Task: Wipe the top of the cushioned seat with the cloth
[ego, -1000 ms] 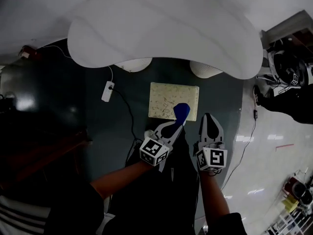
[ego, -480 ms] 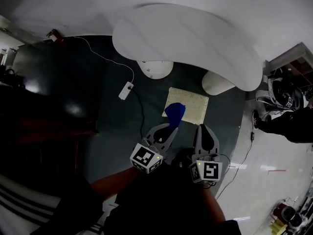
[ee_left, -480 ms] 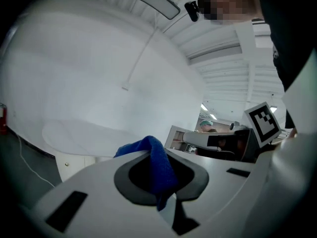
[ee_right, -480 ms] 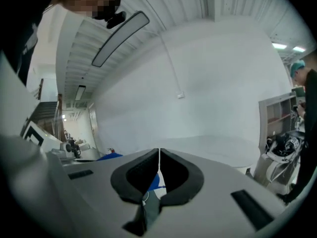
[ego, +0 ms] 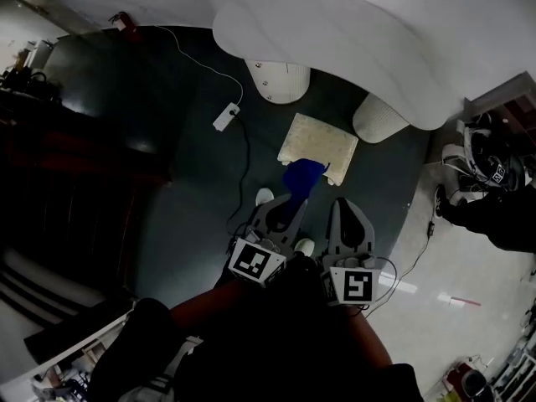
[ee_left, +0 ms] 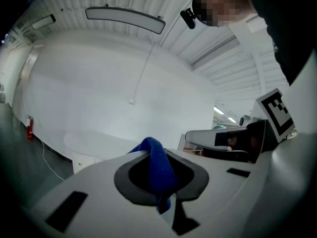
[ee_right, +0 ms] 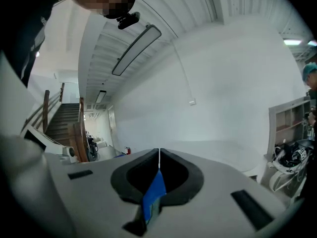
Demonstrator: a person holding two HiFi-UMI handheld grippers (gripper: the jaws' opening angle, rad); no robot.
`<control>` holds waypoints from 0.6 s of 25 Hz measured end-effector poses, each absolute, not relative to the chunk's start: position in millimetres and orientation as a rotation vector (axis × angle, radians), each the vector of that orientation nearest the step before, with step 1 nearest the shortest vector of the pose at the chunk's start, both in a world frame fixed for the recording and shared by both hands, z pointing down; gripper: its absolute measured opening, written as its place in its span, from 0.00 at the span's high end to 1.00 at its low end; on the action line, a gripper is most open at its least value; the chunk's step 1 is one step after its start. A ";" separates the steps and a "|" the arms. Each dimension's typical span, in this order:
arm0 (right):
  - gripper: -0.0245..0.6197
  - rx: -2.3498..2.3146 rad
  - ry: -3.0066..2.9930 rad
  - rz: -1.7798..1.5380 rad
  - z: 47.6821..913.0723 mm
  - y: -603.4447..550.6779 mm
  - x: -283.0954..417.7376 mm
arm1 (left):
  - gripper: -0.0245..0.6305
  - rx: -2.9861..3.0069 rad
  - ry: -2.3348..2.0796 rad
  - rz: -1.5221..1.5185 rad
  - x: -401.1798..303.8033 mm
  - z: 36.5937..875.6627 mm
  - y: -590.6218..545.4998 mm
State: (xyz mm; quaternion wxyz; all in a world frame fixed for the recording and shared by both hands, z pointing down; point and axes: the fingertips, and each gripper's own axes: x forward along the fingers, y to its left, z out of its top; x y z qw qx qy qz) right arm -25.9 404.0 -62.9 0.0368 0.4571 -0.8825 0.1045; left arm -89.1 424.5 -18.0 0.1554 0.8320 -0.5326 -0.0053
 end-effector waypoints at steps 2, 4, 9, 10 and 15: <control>0.90 1.416 -2.699 0.287 -63.0 411.2 -8.5 | 0.91 2.395 -1.531 -0.005 -70.6 -23.2 438.0; 0.90 1.447 -2.692 0.300 -65.4 420.6 5.9 | 0.91 2.427 -1.507 0.027 -55.5 -30.5 450.0; 0.90 1.525 -2.641 0.278 -69.8 431.0 25.5 | 0.91 2.491 -1.503 -0.087 -50.6 -59.8 450.8; 0.90 1.528 -2.642 0.280 -70.7 434.1 21.4 | 0.91 2.498 -1.500 -0.099 -53.2 -63.2 451.5; 0.91 1.497 -2.634 0.211 -84.6 439.1 -13.3 | 0.91 2.533 -1.478 -0.088 -75.9 -71.7 450.4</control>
